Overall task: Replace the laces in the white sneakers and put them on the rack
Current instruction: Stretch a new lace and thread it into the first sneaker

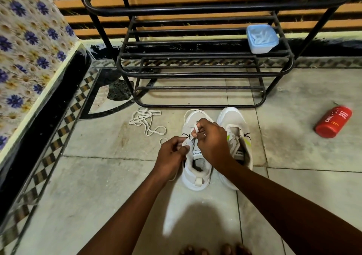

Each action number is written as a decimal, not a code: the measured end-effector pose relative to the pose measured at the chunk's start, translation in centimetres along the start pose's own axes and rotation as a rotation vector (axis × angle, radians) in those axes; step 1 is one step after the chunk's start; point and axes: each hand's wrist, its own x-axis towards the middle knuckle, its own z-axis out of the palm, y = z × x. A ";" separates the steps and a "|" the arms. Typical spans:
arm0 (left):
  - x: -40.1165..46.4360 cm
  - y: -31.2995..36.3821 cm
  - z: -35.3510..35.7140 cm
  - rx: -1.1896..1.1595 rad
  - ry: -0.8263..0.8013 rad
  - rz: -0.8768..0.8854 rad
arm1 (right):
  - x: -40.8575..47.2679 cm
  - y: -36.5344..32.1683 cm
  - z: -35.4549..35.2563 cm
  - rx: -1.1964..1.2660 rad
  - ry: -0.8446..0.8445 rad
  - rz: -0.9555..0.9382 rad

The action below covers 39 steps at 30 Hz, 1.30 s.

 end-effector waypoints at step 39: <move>-0.3 1.0 -0.3 0.393 -0.117 0.165 | 0.6 1.3 0.1 -0.082 -0.042 0.109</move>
